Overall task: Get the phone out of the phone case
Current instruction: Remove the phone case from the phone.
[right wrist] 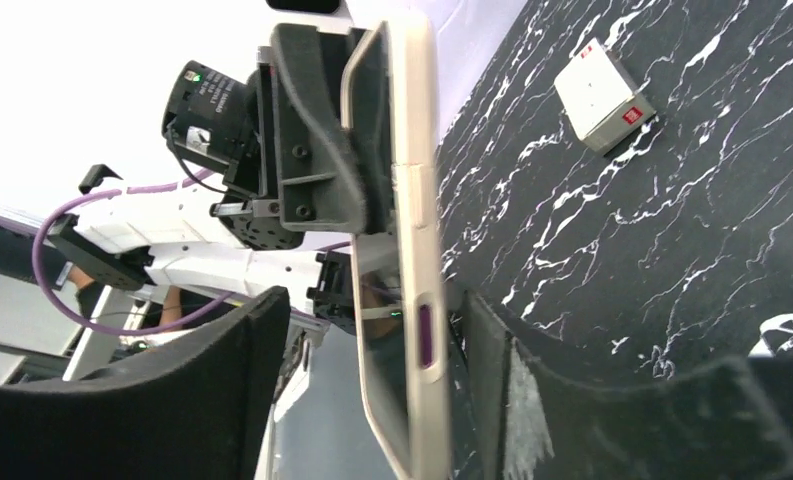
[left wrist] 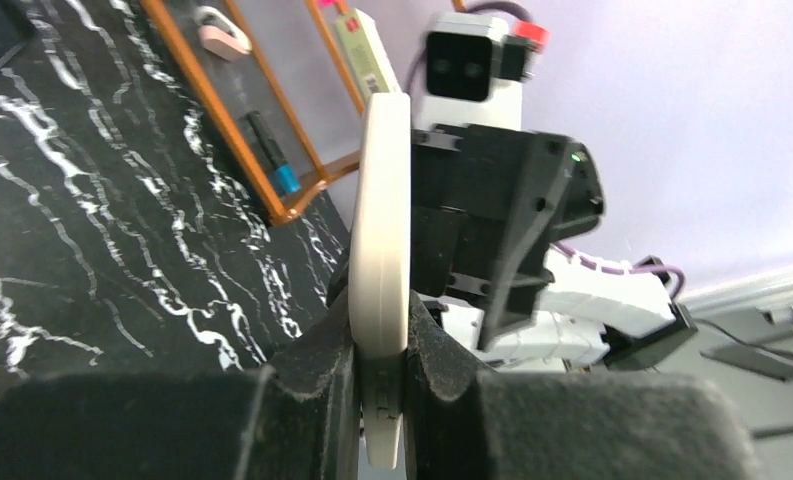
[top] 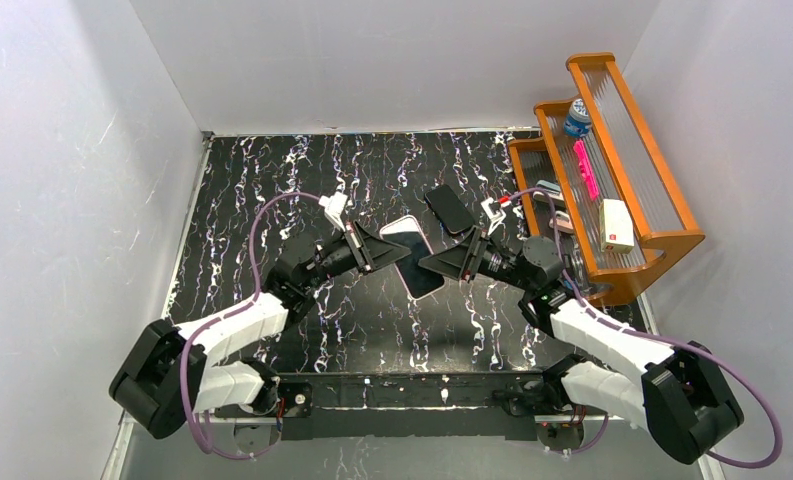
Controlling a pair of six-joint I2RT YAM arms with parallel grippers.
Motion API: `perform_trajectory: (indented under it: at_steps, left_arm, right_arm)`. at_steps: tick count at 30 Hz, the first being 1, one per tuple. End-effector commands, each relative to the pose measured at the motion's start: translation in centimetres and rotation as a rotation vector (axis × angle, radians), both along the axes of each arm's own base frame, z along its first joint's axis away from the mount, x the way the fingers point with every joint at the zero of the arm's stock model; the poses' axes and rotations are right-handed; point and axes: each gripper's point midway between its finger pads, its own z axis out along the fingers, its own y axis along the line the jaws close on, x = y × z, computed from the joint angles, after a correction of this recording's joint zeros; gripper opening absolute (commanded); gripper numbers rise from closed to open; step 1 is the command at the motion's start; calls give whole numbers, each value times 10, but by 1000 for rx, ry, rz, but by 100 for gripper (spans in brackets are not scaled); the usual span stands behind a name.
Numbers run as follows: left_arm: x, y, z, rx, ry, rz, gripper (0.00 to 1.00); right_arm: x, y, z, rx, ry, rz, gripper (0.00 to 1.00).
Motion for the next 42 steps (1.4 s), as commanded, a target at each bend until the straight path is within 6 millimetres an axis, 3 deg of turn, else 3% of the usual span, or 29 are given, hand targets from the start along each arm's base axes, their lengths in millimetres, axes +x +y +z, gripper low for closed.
perform_trajectory:
  at_steps: [1, 3, 4, 10, 19, 27, 42]
  left_arm:
    - [14, 17, 5, -25, -17, 149, 0]
    - [19, 26, 3, -43, 10, 216, 0]
    - [21, 31, 5, -58, 17, 245, 0]
    - [30, 51, 17, -148, 64, 369, 0]
    - [30, 72, 37, -292, 125, 450, 0]
    - [26, 81, 45, -360, 148, 476, 0]
    - [22, 80, 32, -382, 228, 456, 0]
  right_arm:
    - [1, -5, 13, 9, -83, -38, 83]
    - [-1, -7, 14, 13, -106, -46, 97]
    - [-3, -9, 14, 18, -119, -48, 98]
    - [-9, -6, 14, 12, -156, -39, 99]
    - [-25, 19, 13, 47, -182, -8, 99]
    - [-36, 43, 18, 97, -196, 33, 85]
    - [-26, 54, 34, 139, -250, 18, 61]
